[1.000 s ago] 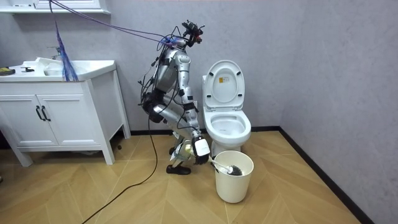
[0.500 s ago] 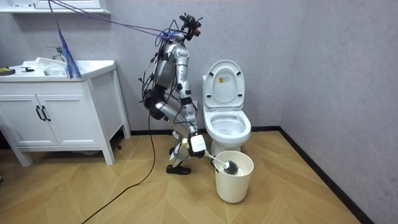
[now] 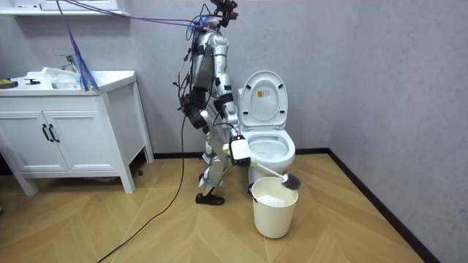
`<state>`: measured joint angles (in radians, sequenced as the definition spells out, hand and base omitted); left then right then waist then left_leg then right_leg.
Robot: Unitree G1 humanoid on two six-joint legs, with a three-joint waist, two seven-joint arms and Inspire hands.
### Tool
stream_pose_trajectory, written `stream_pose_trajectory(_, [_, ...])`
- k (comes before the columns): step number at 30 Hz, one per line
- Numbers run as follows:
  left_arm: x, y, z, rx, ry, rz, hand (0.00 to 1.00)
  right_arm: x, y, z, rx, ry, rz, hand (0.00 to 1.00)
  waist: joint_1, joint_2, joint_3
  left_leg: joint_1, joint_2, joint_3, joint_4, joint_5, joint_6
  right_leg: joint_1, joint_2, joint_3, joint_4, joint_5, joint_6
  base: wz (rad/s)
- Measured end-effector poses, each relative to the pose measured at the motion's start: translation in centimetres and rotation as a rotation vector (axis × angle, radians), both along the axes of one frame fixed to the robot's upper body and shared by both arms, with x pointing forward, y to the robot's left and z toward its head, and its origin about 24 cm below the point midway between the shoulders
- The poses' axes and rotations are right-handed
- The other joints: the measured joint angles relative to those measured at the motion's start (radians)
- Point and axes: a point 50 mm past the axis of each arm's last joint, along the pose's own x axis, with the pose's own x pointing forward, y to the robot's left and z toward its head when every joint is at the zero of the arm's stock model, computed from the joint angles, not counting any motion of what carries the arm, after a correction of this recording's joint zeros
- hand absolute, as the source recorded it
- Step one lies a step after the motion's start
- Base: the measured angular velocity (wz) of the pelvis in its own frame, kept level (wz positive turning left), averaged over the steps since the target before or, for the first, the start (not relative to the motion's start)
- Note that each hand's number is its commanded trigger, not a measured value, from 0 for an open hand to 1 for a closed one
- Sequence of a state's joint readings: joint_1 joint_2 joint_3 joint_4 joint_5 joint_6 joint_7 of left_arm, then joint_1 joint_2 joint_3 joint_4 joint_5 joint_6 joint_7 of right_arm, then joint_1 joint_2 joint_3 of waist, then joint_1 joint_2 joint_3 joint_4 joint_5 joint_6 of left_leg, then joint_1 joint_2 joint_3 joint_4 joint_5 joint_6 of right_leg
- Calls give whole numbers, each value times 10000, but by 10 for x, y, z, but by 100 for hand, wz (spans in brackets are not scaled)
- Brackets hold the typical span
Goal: Brush toilet
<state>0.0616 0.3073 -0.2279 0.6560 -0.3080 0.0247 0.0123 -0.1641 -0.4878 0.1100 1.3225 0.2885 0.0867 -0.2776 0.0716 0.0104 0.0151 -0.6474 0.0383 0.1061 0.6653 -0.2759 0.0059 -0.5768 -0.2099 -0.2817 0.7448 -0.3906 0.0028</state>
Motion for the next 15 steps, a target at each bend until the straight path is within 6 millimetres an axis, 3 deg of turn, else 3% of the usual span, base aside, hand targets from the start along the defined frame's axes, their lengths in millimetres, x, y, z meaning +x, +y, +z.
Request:
stream_pose_trajectory(4, [-22,19,-9,171,656,862,0,-19,4,-8,496,-182,-1001,100,-139,-83,-15,1207,4,-16,-849,101,4,1412,198,-287,-1235,306,167,6])
stream_pose_trajectory(7, [-42,30,-14,429,1110,1280,0,-37,5,-13,593,-211,-1391,100,-168,-230,-94,2092,9,-11,-1507,150,2,2387,364,-325,-2118,527,309,-1])
stream_pose_trajectory(12, [-78,45,-20,610,1772,2050,0,-56,14,-21,877,-576,-2015,100,-428,-355,-96,3594,-1,-15,-2367,155,-9,4169,707,-478,-3616,986,461,-1])
stream_pose_trajectory(15, [-94,50,-21,724,2058,2307,0,-67,25,-27,895,-496,-2087,100,-388,-468,-116,4226,-43,9,-2736,164,-24,4876,780,-532,-4197,1125,530,0])
